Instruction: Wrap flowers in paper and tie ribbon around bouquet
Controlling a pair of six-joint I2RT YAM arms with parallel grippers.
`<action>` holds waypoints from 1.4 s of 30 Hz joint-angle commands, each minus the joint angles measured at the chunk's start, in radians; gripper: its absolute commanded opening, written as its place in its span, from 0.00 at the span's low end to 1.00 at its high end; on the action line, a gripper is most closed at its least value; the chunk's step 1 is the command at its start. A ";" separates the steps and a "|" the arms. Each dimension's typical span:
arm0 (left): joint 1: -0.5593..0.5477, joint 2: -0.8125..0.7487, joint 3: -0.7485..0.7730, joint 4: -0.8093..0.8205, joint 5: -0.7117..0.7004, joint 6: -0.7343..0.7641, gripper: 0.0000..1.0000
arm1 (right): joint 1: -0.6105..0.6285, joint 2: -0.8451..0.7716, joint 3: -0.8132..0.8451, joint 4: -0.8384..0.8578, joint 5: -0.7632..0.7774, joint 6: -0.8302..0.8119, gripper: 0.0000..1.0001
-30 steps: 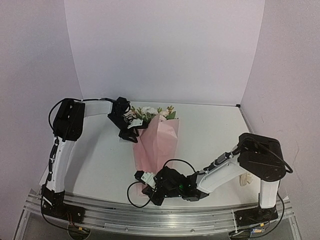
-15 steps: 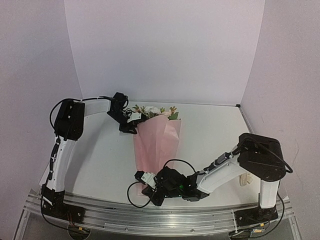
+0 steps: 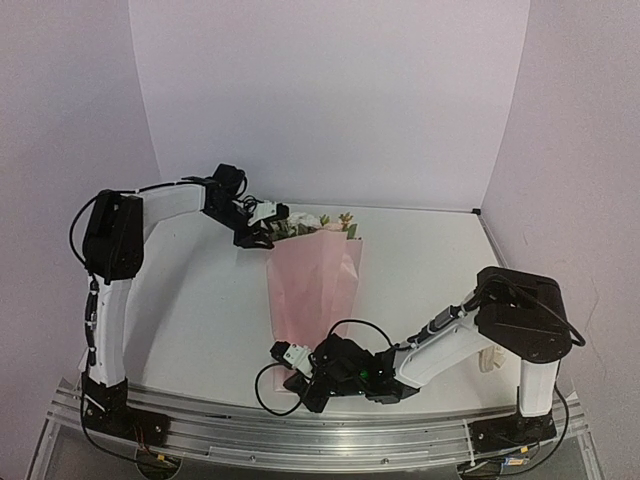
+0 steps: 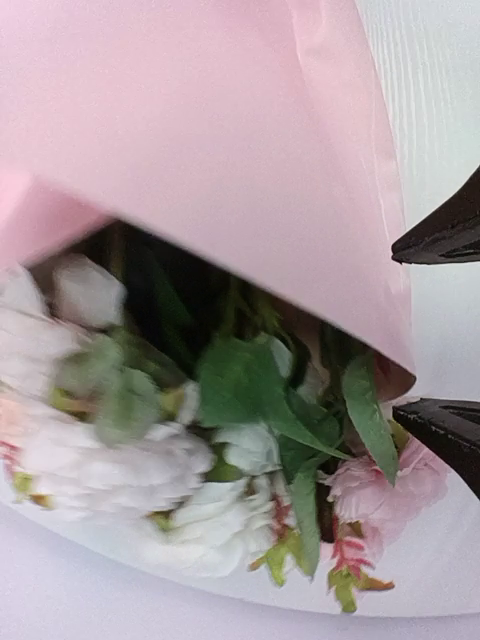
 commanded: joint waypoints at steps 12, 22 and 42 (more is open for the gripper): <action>-0.318 -0.029 -0.153 0.185 0.054 -0.154 0.44 | -0.018 -0.003 -0.014 -0.092 -0.028 -0.017 0.00; -0.335 0.123 -0.138 0.294 -0.008 -0.234 0.44 | -0.023 -0.100 0.016 -0.089 -0.026 -0.047 0.02; -0.335 0.120 -0.171 0.314 0.079 -0.389 0.47 | -0.461 -0.407 -0.080 -0.353 -0.095 0.837 0.93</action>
